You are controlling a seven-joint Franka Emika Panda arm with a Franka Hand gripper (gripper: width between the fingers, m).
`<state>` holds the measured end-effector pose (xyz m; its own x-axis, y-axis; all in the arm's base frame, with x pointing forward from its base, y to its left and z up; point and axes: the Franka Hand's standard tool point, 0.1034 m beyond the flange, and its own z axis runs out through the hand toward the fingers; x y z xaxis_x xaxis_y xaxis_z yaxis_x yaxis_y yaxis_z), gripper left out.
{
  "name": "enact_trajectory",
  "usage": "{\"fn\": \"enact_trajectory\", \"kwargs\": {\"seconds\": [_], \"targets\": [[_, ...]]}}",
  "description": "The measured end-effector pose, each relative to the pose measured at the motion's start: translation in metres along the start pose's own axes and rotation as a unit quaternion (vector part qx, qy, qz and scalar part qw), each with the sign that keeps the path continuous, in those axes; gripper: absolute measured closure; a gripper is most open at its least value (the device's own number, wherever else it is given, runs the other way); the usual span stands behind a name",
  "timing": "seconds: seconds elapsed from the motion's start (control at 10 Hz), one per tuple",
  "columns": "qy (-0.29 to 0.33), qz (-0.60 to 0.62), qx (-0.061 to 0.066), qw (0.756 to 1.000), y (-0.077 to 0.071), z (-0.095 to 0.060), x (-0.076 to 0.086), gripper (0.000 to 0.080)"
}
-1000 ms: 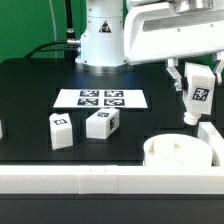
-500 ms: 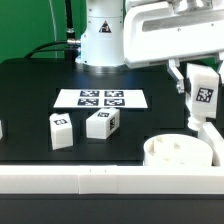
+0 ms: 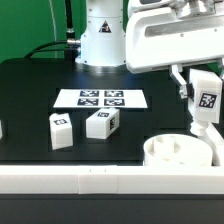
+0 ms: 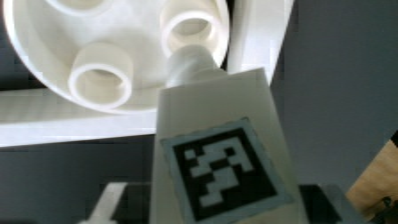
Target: Assemble stool
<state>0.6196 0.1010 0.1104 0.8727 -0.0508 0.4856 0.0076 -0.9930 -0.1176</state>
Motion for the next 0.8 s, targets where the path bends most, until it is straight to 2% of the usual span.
{"fn": "enact_trajectory", "kwargs": {"seconds": [0.3,0.8], "targets": [[0.003,0.001,0.001,1.000,0.001,0.008,0.007,0.0475],[-0.007,-0.003,0.002,1.000,-0.004,0.019,-0.004,0.0475]]}}
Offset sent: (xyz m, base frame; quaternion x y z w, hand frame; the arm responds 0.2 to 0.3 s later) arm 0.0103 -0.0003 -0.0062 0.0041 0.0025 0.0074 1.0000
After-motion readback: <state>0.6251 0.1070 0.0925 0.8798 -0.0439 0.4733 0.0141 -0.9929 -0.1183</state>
